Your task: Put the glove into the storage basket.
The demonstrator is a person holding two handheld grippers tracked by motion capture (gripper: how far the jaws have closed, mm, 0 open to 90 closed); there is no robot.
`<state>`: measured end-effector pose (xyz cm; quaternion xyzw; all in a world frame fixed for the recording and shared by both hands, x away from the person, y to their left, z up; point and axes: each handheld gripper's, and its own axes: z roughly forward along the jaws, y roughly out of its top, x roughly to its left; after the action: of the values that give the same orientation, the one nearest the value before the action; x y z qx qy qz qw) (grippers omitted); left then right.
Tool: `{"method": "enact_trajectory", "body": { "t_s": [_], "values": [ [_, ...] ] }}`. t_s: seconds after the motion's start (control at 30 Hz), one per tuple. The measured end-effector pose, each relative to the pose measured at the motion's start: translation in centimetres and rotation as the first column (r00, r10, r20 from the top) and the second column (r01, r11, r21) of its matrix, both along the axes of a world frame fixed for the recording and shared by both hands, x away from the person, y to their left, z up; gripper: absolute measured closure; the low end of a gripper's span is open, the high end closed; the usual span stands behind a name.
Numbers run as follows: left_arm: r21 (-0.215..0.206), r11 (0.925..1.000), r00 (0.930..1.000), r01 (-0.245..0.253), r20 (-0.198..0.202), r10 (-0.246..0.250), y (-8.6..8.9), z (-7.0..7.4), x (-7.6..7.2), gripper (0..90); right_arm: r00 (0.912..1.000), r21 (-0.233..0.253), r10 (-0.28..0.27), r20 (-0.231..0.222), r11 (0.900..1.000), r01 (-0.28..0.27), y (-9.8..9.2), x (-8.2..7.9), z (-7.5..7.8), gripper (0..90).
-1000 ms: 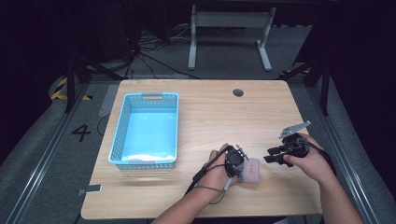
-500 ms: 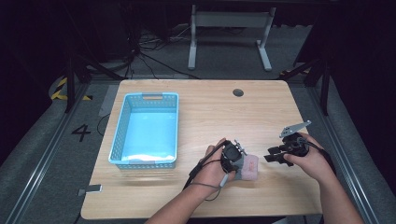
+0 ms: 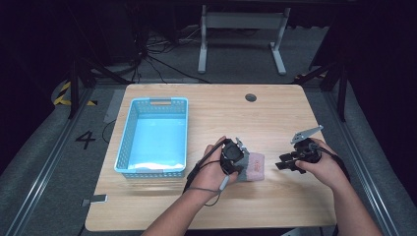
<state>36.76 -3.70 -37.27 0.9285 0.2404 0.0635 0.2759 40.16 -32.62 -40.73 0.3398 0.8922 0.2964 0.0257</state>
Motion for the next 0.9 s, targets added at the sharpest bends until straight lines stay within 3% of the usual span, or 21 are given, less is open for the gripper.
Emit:
{"method": "enact_trajectory", "body": {
  "t_s": [0.47,0.9],
  "values": [
    [-0.034,0.9987,0.9987,-0.037,0.033,0.038,3.1,2.2,0.8,70.8,0.9997,-0.013,-0.007,-0.021,1.000,0.007,0.1,0.0,-0.8,57.4],
    [-0.090,0.9902,0.9917,-0.107,0.062,0.112,6.7,4.5,1.7,70.7,0.9990,-0.020,-0.020,-0.040,1.000,0.019,-0.1,0.1,-1.5,57.4]
  ]
}}
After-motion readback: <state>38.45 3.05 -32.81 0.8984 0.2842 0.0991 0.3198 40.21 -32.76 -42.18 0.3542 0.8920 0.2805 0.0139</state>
